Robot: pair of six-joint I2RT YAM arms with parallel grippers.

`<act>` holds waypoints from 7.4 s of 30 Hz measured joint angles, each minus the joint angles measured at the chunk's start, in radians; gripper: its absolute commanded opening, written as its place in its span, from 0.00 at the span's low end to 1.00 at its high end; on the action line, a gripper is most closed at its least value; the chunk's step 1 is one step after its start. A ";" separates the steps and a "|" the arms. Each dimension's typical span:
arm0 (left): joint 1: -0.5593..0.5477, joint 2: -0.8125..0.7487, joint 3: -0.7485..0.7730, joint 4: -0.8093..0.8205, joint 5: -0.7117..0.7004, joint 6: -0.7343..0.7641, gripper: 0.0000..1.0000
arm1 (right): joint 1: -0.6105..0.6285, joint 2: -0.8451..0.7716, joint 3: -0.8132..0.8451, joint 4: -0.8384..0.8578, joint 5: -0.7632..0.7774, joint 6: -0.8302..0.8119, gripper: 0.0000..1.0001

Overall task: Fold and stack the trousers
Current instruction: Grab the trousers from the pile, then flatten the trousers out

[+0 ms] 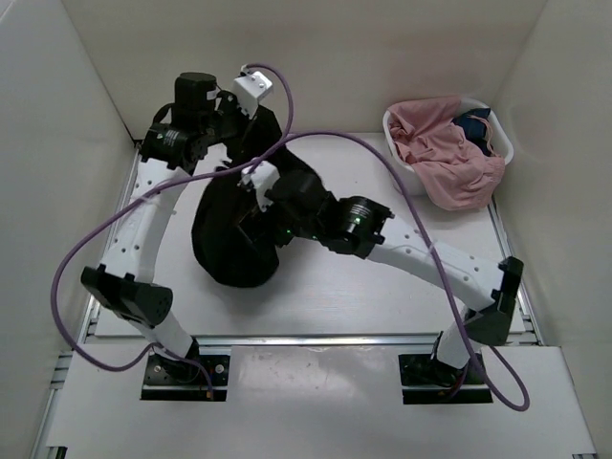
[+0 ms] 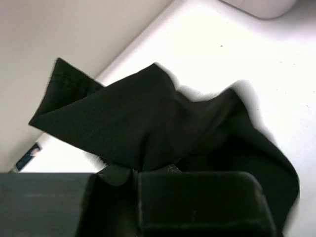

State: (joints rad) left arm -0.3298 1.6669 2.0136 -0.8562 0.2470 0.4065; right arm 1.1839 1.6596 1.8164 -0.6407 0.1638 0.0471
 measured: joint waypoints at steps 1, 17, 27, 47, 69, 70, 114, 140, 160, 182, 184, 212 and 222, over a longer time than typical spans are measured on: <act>-0.001 -0.023 0.001 -0.008 0.005 0.008 0.14 | -0.008 -0.023 -0.023 0.008 0.023 0.009 0.97; -0.134 -0.158 -0.240 -0.129 0.208 0.076 0.26 | -0.375 -0.600 -0.660 0.163 0.277 0.423 0.99; -0.364 -0.112 -0.330 -0.245 0.252 0.172 0.99 | -0.412 -0.637 -0.735 0.040 0.427 0.573 0.99; -0.164 -0.299 -1.064 0.000 -0.193 0.066 1.00 | -0.647 -0.298 -1.106 0.133 0.002 0.731 0.98; -0.164 -0.212 -0.860 0.070 -0.288 0.084 0.14 | -0.783 -0.732 -0.570 -0.028 0.195 0.594 0.00; -0.164 -0.215 -0.832 0.071 -0.293 0.091 0.14 | -0.770 -0.757 -0.500 -0.016 0.210 0.566 0.00; 0.674 -0.285 -0.735 -0.053 -0.262 0.055 0.95 | -0.544 -0.248 -0.292 0.209 -0.246 0.334 0.82; -0.008 -0.475 -1.186 0.338 -1.049 0.786 0.96 | -0.485 0.089 -0.328 0.526 -0.755 0.444 0.99; 0.076 -0.363 -1.032 0.363 -1.098 0.598 0.97 | -0.333 0.320 -0.143 0.316 -0.923 0.273 0.00; 0.671 -0.269 -0.750 -0.001 -0.570 0.372 1.00 | -0.341 0.143 0.100 0.039 -0.710 0.127 0.33; 0.716 -0.261 -0.618 -0.044 -0.411 0.323 1.00 | -0.270 0.349 0.304 -0.069 -0.680 0.093 0.55; 0.192 -0.052 -1.025 0.018 -0.292 0.106 0.72 | -0.814 0.472 -0.076 -0.021 -0.295 0.282 0.88; 0.185 0.025 -1.035 0.056 -0.337 0.075 0.14 | -0.800 0.521 -0.043 -0.002 -0.298 0.325 0.00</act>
State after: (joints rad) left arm -0.1448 1.6920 0.9787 -0.8005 -0.0902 0.4812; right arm 0.3836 2.1803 1.7737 -0.6426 -0.1337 0.3725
